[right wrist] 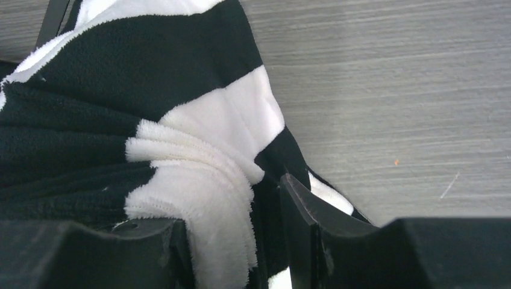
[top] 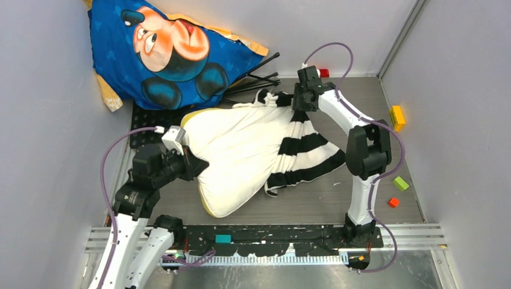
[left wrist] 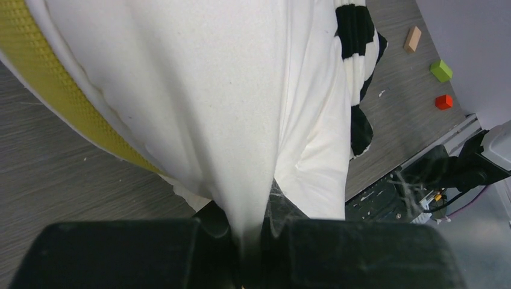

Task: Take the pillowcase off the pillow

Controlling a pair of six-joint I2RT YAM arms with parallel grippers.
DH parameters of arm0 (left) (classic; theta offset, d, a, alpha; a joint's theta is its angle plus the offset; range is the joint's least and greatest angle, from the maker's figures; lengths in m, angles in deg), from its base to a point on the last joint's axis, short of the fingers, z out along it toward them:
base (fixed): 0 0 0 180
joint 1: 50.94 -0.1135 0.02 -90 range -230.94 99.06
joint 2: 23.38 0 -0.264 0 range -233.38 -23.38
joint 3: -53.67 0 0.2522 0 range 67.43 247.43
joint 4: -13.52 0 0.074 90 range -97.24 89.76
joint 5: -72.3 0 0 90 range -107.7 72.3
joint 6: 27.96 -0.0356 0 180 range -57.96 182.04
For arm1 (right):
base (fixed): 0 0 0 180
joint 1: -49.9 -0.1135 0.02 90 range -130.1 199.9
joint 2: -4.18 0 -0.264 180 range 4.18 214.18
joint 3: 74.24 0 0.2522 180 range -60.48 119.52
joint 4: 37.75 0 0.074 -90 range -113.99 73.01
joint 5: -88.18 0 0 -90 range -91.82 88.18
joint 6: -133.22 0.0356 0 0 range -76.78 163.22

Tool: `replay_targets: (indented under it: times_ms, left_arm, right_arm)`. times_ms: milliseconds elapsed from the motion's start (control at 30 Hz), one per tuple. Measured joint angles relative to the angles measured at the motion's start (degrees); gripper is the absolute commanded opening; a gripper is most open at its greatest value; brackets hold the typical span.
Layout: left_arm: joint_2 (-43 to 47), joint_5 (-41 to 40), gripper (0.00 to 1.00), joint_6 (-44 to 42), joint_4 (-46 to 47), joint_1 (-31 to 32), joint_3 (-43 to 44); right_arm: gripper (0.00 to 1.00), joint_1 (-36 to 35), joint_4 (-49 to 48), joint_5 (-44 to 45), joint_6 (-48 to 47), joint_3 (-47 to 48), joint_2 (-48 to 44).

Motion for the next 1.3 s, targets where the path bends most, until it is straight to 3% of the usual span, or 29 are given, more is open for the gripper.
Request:
replay_targets:
  times_ms: [167, 300, 533, 833, 1133, 1300]
  left_arm:
    - [-3.85, -1.46, 0.00, 0.09, -0.46, 0.00, 0.09]
    - [-10.47, -1.46, 0.00, -0.17, -1.38, -0.09, 0.76]
    - [-12.90, -1.29, 0.00, -0.37, -1.62, -0.09, 0.96]
    - [-12.81, -1.81, 0.00, -0.46, -4.44, -0.13, 0.90]
    - [-12.81, -2.01, 0.00, -0.33, -4.55, -0.24, 0.70]
    - [-12.81, -2.25, 0.00, -0.33, -4.55, -0.24, 0.52]
  right_arm:
    - [0.78, 1.97, 2.91, -1.79, 0.85, 0.00, -3.08]
    - [0.89, 3.93, 5.14, -3.02, 0.72, -0.20, -7.15]
    - [0.90, 3.37, 9.03, -4.63, 0.81, -4.39, -19.98]
    - [0.91, -8.26, 7.93, -0.52, 1.38, -19.02, -39.74]
    - [0.91, -10.23, 5.70, 1.03, 5.57, -31.67, -44.98]
    - [0.91, -10.23, 1.60, -5.11, 8.04, -36.61, -47.17]
